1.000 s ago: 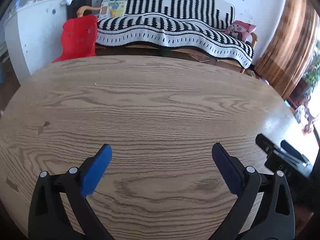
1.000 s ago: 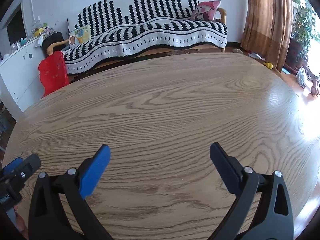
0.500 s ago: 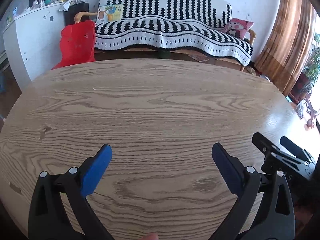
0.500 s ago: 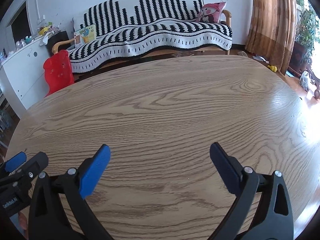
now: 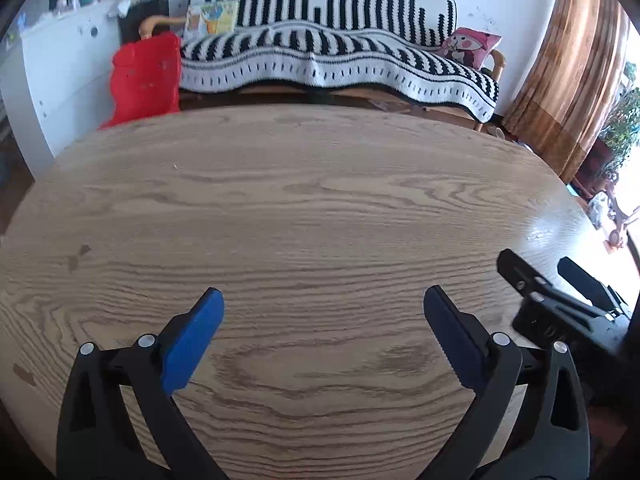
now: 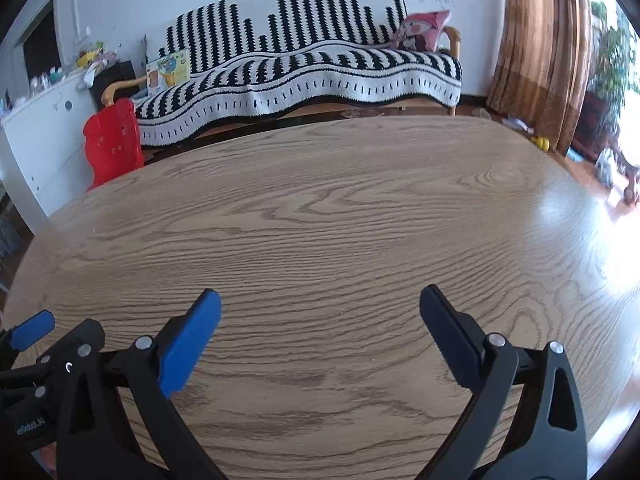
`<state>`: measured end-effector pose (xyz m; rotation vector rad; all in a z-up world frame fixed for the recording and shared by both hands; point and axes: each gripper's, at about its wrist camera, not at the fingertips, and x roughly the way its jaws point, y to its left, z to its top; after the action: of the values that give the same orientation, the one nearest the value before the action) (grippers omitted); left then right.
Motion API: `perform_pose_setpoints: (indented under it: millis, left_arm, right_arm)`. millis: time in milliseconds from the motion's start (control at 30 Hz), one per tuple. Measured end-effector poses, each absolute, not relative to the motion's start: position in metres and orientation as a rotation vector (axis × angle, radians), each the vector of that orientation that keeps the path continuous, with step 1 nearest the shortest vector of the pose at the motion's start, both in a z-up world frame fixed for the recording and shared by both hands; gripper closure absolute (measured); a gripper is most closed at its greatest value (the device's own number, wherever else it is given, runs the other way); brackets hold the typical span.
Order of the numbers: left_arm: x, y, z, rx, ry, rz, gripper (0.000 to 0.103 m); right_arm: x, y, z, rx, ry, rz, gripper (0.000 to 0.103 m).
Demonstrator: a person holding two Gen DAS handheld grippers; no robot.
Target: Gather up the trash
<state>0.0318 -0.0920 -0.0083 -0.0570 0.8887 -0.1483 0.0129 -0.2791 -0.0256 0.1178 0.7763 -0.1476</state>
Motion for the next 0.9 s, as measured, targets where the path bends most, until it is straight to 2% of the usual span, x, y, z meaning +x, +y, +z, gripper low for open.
perform_pose_setpoints:
  millis: [900]
  left_arm:
    - [0.038, -0.096, -0.001, 0.066, 0.796, -0.099, 0.006]
  right_arm:
    - [0.015, -0.283, -0.031, 0.121, 0.792, -0.136, 0.007]
